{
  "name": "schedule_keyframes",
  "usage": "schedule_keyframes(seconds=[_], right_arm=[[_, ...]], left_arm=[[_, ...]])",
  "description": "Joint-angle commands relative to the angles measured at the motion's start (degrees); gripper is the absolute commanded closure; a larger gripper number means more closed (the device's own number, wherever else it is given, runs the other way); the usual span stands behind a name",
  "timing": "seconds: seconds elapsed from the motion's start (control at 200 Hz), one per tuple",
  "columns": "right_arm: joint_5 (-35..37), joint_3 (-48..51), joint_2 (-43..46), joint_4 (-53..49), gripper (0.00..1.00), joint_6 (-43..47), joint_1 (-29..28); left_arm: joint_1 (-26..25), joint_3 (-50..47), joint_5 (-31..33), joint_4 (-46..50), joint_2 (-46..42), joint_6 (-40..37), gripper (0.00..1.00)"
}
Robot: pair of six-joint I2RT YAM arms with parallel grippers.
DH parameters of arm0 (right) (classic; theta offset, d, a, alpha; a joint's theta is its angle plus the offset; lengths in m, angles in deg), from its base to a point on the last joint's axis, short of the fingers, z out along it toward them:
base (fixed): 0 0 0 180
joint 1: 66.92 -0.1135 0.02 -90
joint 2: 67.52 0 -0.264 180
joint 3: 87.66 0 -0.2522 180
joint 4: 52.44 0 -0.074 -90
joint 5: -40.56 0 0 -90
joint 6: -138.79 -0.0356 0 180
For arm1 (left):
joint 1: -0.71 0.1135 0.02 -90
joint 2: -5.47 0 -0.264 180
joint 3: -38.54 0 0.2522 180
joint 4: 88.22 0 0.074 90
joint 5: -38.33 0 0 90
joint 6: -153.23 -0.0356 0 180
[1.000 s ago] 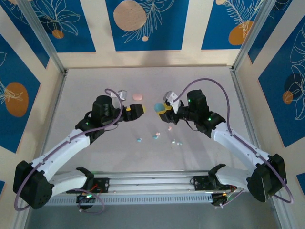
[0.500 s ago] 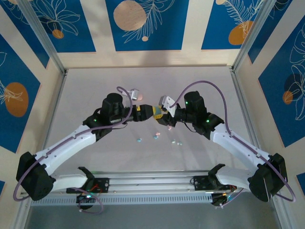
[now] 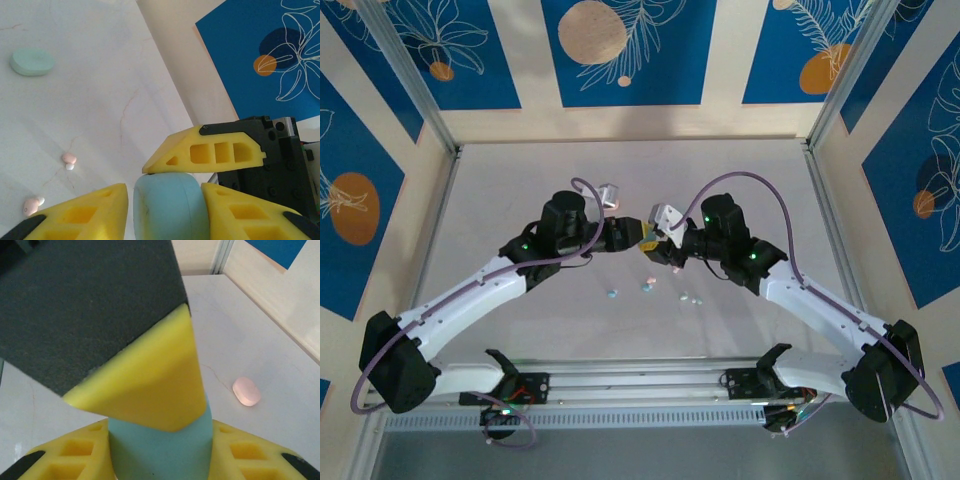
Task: Insert the wireless bluetooth earbuds into the charging case
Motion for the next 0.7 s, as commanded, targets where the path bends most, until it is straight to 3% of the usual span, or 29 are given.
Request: schedule_keyframes(seconds=[0.0, 0.265, 0.33, 0.53, 0.64, 0.695], right_arm=[[1.78, -1.67, 2.32, 1.22, 0.66, 1.02, -0.78], [5.7, -1.1, 4.0, 2.36, 0.65, 0.57, -2.05], [5.69, -0.94, 4.67, 2.41, 0.65, 0.55, -2.22], [6.28, 3.12, 8.12, 5.05, 0.48, 2.43, -1.62], [-1.51, 9.94, 12.19, 10.78, 0.37, 5.33, 2.1], [-5.87, 11.93, 13.61, 12.79, 0.37, 4.7, 4.98]], left_arm=[[-0.76, 2.02, -0.44, 2.0, 0.16, 0.9, 0.65], [-0.95, 2.53, -1.19, 3.15, 0.19, 1.51, 0.74], [-0.95, 2.36, -1.15, 3.26, 0.17, 2.31, 0.8], [-0.84, -1.02, -0.42, -2.53, -2.1, 10.71, 0.85], [-0.77, -5.29, 0.79, -9.07, -4.64, 19.03, 0.86], [-0.77, -6.69, 0.99, -10.98, -5.55, 21.75, 0.86]])
